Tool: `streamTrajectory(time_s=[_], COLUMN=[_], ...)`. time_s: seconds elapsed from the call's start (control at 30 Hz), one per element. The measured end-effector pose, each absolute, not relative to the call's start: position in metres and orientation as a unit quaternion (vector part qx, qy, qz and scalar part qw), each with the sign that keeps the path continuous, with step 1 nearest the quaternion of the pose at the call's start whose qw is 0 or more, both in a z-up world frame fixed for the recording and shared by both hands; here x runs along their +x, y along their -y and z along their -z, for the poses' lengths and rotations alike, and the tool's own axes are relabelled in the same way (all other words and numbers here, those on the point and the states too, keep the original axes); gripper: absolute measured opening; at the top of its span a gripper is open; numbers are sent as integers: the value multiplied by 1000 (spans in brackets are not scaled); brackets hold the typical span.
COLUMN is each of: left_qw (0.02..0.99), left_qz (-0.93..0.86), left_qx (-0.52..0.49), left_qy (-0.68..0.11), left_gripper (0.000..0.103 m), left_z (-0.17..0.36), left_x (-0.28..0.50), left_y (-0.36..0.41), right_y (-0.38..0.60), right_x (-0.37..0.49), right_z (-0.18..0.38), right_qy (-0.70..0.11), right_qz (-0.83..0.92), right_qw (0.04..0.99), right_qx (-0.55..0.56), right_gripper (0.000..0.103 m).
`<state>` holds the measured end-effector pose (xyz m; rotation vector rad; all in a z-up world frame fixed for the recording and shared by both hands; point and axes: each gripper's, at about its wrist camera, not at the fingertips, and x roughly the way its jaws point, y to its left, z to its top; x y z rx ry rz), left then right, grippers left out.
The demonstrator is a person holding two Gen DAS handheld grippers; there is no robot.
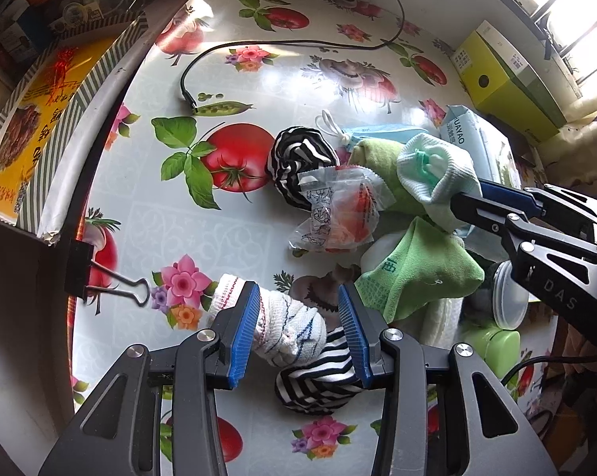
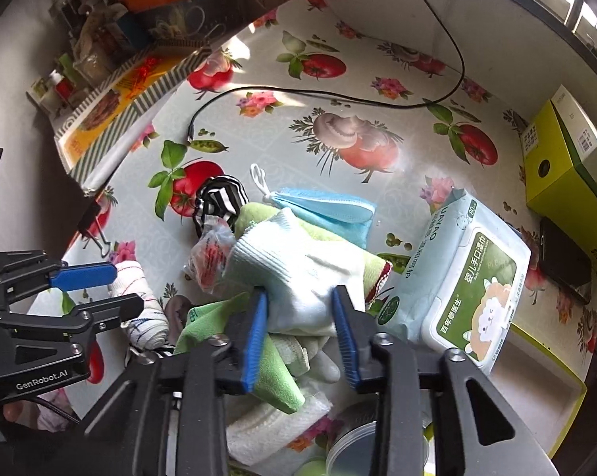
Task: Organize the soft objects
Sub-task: 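Grasp the white knit sock with the right gripper while the left gripper grasps the green cloth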
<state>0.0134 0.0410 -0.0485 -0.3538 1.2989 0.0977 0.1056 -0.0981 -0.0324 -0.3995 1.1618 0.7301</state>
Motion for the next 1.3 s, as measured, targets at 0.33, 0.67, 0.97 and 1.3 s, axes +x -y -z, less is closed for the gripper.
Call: streamTrajectory(time_s=[0.33, 0.67, 0.97, 1.3], left_qw=[784, 783, 782, 776], left_qz=[-4, 42, 65, 105], left_qx=[-172, -173, -167, -153], left_qy=[-596, -596, -597, -602], left_gripper=[43, 43, 43, 43], left_z=[42, 45, 51, 60], left_x=[24, 28, 36, 50], left_y=[-26, -13, -8, 9], right_y=[116, 107, 102, 117], right_x=[107, 102, 108, 109], right_z=[12, 31, 47, 33], right_qy=[-523, -530, -535, -537], right_qz=[-343, -357, -319, -319], right_qw=[763, 736, 728, 742], right_qx=[-161, -224, -287, -243], right_gripper=[5, 43, 43, 18])
